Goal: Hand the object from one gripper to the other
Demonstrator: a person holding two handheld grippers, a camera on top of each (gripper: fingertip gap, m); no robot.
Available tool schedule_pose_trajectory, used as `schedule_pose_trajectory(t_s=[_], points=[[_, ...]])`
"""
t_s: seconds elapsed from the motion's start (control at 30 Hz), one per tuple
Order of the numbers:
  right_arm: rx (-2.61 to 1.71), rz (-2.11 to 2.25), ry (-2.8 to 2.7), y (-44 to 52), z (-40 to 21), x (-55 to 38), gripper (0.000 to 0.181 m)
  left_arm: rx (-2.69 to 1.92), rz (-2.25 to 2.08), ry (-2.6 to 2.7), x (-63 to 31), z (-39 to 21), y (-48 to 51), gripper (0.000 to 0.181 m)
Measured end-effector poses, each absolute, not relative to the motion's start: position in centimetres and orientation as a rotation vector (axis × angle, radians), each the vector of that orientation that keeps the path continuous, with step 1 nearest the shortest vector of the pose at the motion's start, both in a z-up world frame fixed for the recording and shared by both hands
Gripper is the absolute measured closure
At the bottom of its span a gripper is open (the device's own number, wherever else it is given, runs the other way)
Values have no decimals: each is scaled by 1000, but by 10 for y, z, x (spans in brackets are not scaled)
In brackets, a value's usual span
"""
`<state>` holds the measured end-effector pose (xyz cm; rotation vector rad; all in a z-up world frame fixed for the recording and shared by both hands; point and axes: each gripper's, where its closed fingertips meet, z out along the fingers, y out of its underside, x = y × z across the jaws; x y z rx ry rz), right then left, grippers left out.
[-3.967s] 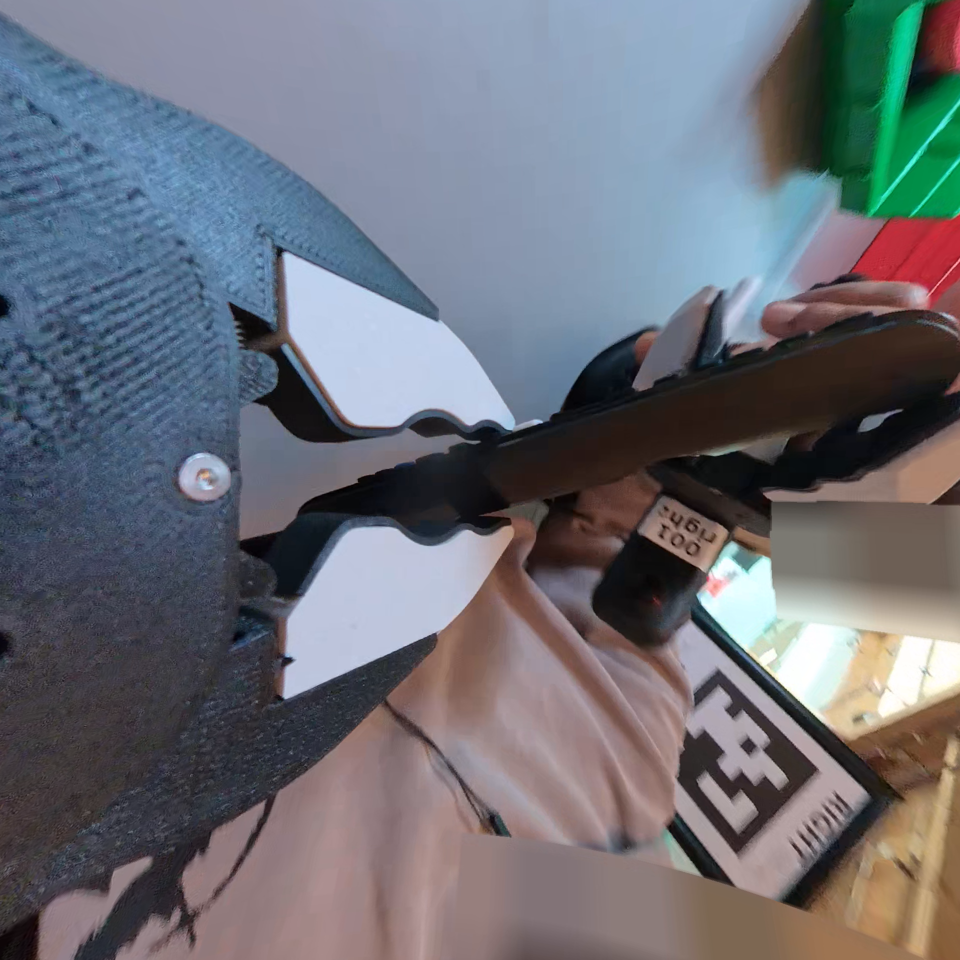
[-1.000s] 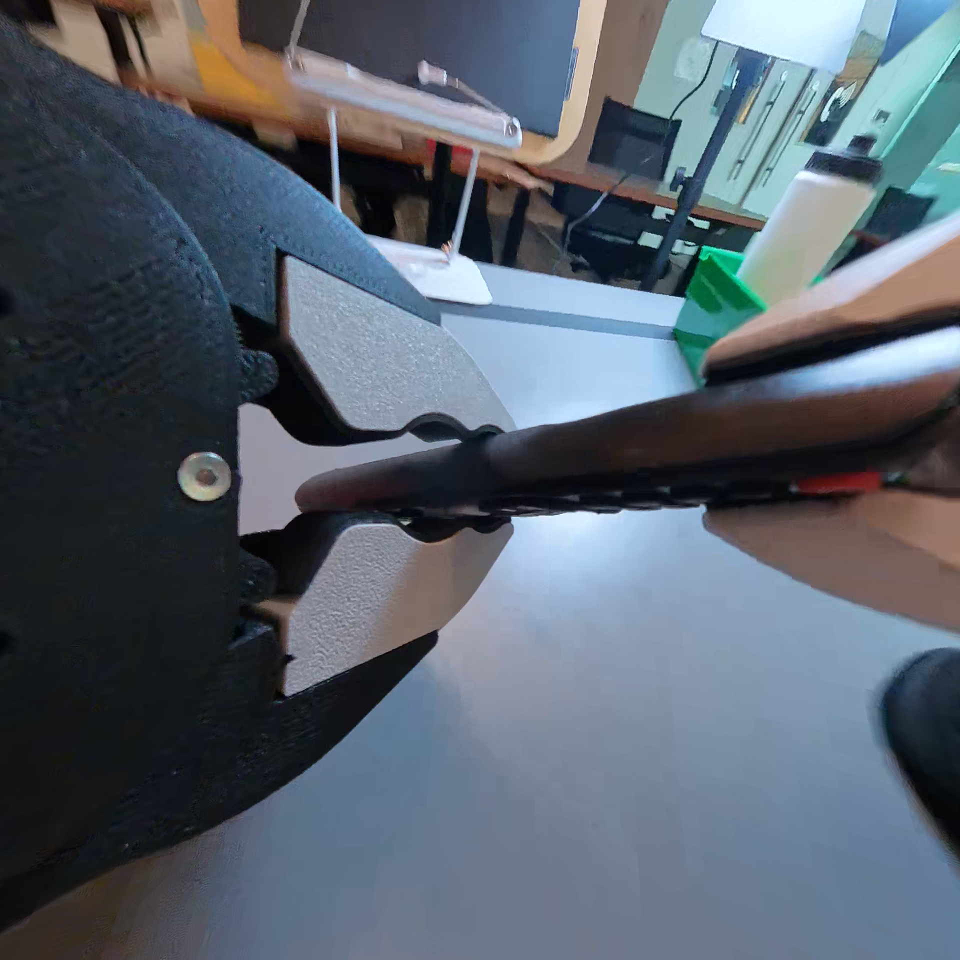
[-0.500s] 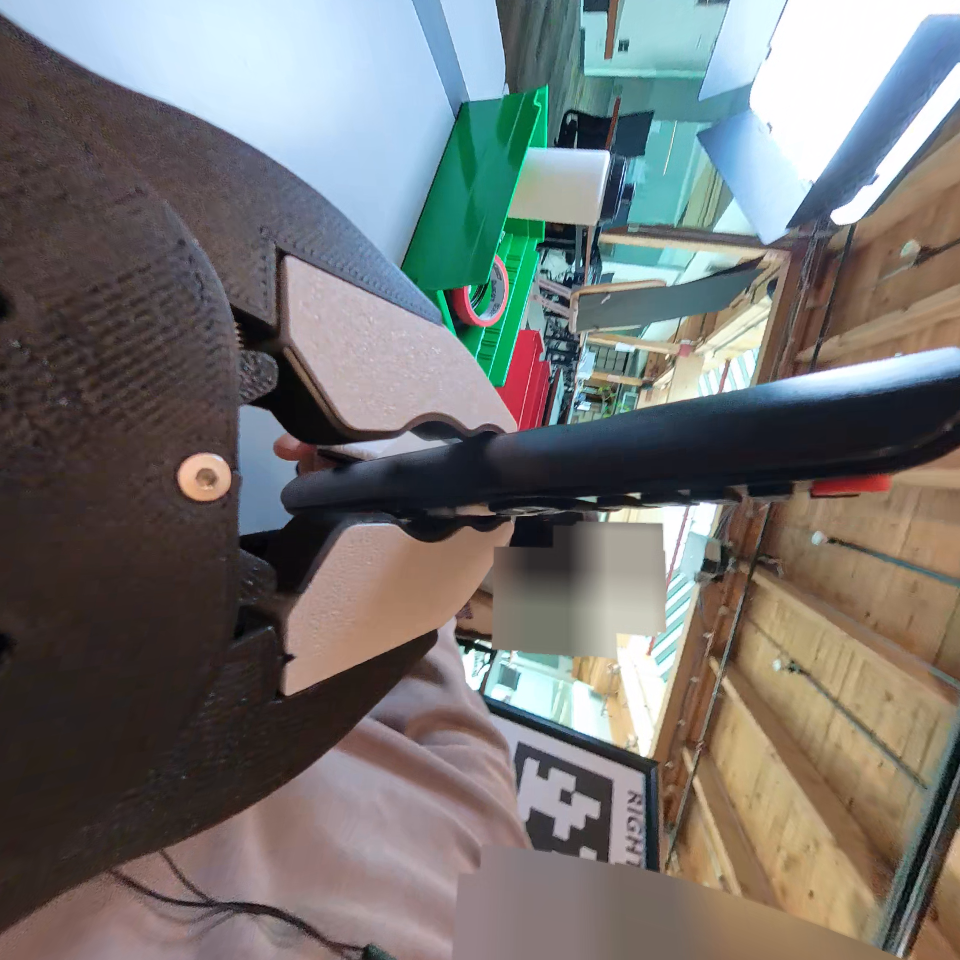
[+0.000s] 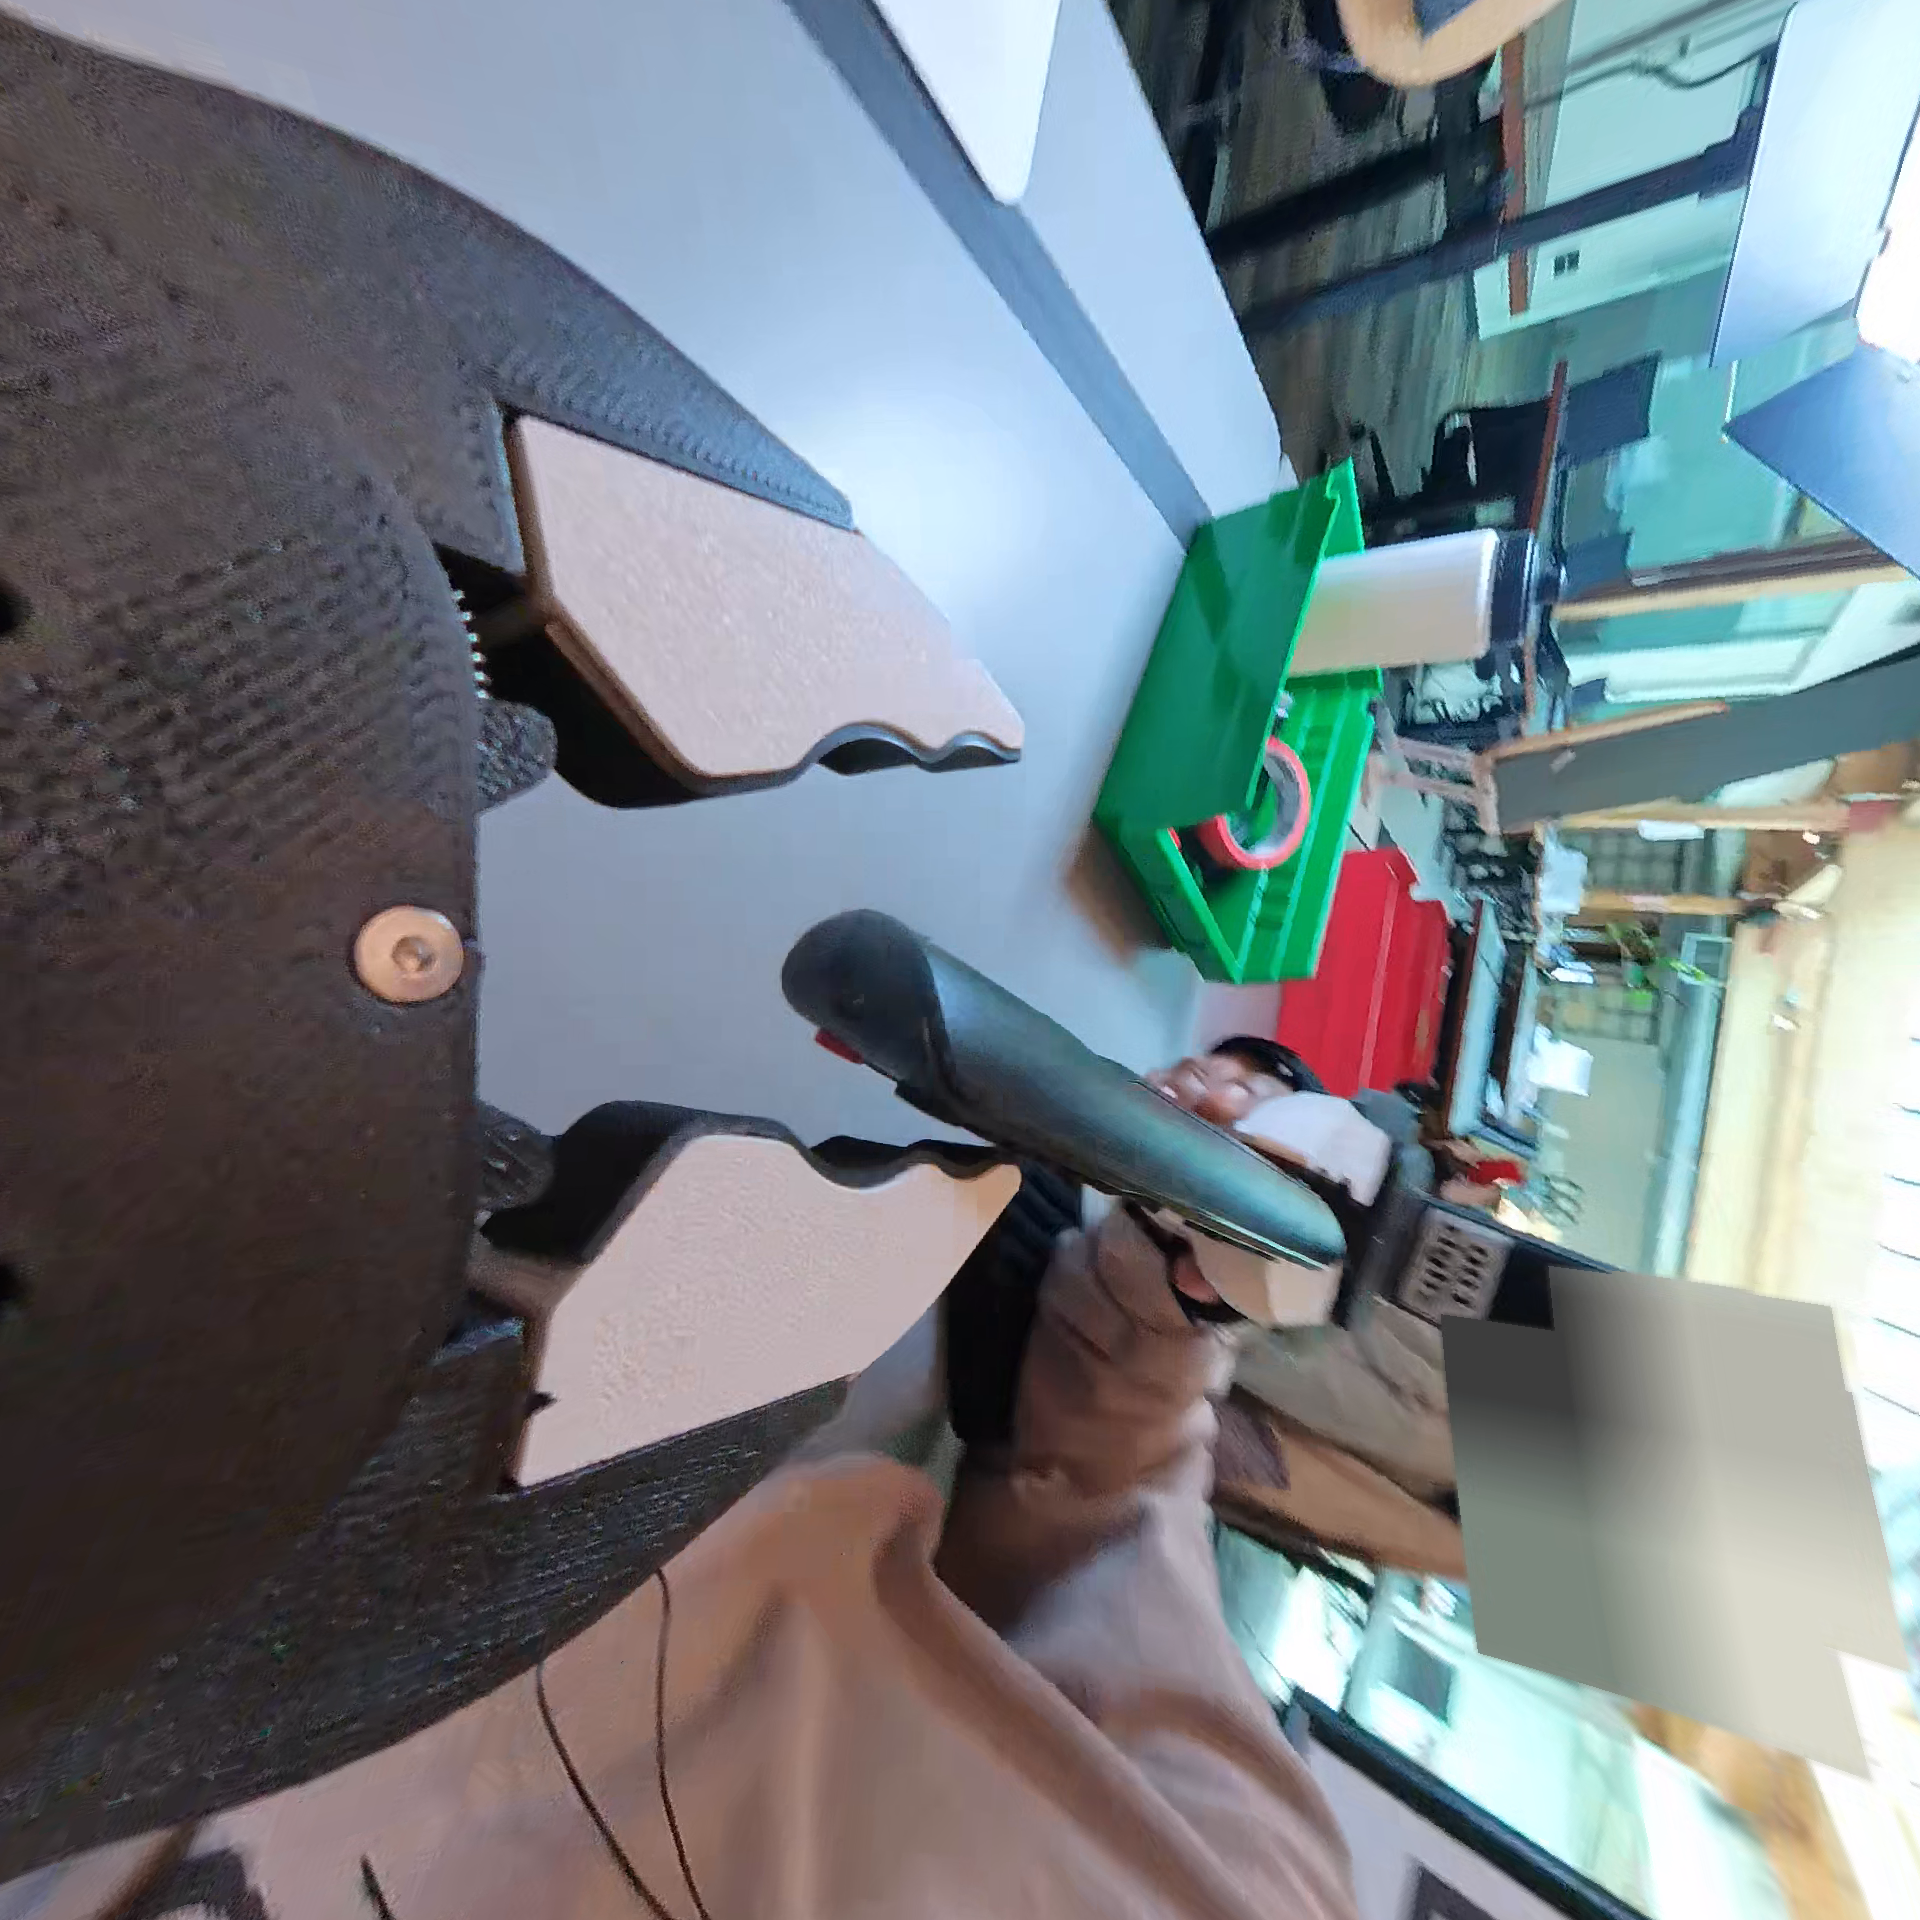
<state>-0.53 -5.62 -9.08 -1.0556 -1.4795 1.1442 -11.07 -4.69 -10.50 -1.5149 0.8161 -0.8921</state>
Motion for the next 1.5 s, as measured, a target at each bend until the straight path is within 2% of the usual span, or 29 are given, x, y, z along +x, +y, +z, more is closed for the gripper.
schedule_pose_trajectory(t_s=[0.1,0.3,0.43,0.47,0.5,0.63,0.7,0.8,0.9,0.97,1.03,1.2,1.33,1.5], points=[[-1061,1070,-1549,-59,-97,-6,161,-1582,-670,963,-100,-122,-49,114],[-1110,741,-1738,-63,-133,-14,160,-1600,-43,1307,-86,-164,-48,129],[-1073,748,-1774,-84,-138,-27,160,-1582,33,1469,-64,-193,-55,136],[-1052,750,-1770,-88,-136,-29,160,-1561,42,1494,-59,-197,-57,141],[-1022,727,-1761,-90,-133,-30,160,-1543,50,1499,-56,-197,-57,153],[-879,758,-1516,-88,-95,-28,154,-1510,-231,1335,-46,-166,-61,156],[-944,901,-1439,-81,-83,-23,134,-1469,-536,1146,-42,-136,-67,156],[-1079,1108,-1418,-72,-97,-27,121,-1332,-950,836,-47,-89,-73,156],[-1196,1291,-1420,-82,-126,-45,113,-1203,-1196,629,-51,-67,-75,156],[-1196,1392,-1367,-97,-134,-58,120,-1176,-1268,551,-48,-69,-75,156],[-1166,1367,-1334,-102,-137,-65,155,-1177,-1253,587,-41,-76,-77,155],[-1225,1427,-1325,-83,-123,-53,158,-1299,-1143,694,-51,-82,-72,153],[-1300,1224,-1472,-57,-133,-34,159,-1459,-913,724,-96,-96,-46,122],[-1306,867,-1626,-41,-142,-20,160,-1587,-596,951,-111,-124,-42,122]])
